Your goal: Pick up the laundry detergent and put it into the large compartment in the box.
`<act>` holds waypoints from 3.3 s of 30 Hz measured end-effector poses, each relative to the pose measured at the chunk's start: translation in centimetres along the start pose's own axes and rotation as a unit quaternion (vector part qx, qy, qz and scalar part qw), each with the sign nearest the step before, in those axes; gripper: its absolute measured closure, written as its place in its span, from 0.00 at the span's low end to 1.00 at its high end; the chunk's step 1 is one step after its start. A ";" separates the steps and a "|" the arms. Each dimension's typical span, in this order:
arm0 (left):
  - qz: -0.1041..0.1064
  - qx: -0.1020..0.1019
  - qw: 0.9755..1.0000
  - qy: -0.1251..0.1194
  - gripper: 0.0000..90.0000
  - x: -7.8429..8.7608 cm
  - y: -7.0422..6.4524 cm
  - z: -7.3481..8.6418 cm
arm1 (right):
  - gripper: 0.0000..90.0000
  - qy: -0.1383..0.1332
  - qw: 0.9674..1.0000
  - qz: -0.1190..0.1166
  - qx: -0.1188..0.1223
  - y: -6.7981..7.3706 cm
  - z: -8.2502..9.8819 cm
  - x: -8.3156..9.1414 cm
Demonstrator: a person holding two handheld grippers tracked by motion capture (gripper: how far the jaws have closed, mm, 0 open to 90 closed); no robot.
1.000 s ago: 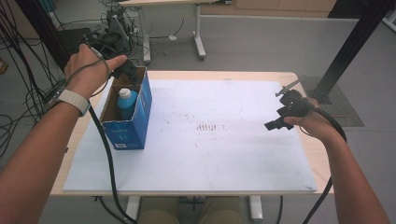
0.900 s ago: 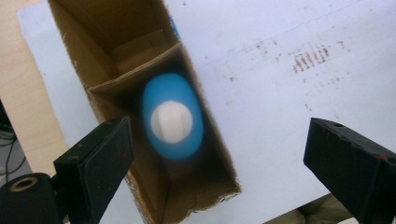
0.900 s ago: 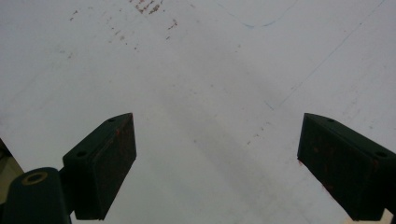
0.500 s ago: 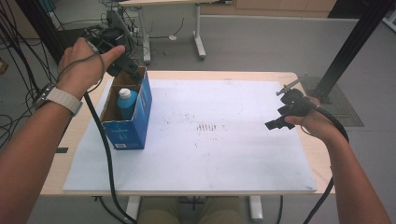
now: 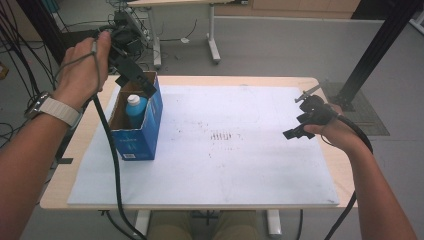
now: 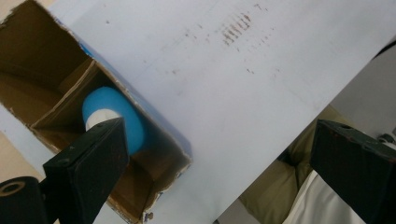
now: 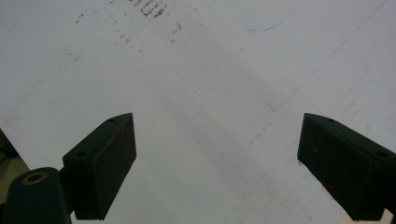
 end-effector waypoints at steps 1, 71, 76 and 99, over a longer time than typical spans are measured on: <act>0.002 -0.006 1.000 0.001 0.06 0.0 -0.1 0.0 | 0.13 0.000 1.000 0.001 0.000 0.1 0.0 0.0; 0.080 -0.246 0.954 0.154 0.07 -9.6 -5.8 -4.5 | 0.13 -0.003 1.000 0.002 -0.007 0.6 0.4 0.3; 0.084 -0.256 0.949 0.162 0.06 -10.4 -5.9 -4.3 | 0.13 -0.007 1.000 0.003 -0.006 0.7 0.3 0.3; 0.086 -0.286 0.936 0.186 0.06 -13.7 -6.8 -3.8 | 0.13 -0.008 1.000 0.007 -0.009 1.3 0.5 0.8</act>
Point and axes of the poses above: each handheld gripper's, and its own axes: x roughly backward along the jaws, z roughly out of its underside, y roughly to its left, the point moved 7 cm from there along -x, roughly forward along the jaws, and after that the axes turned 11 degrees about z, right-handed, at the moved point
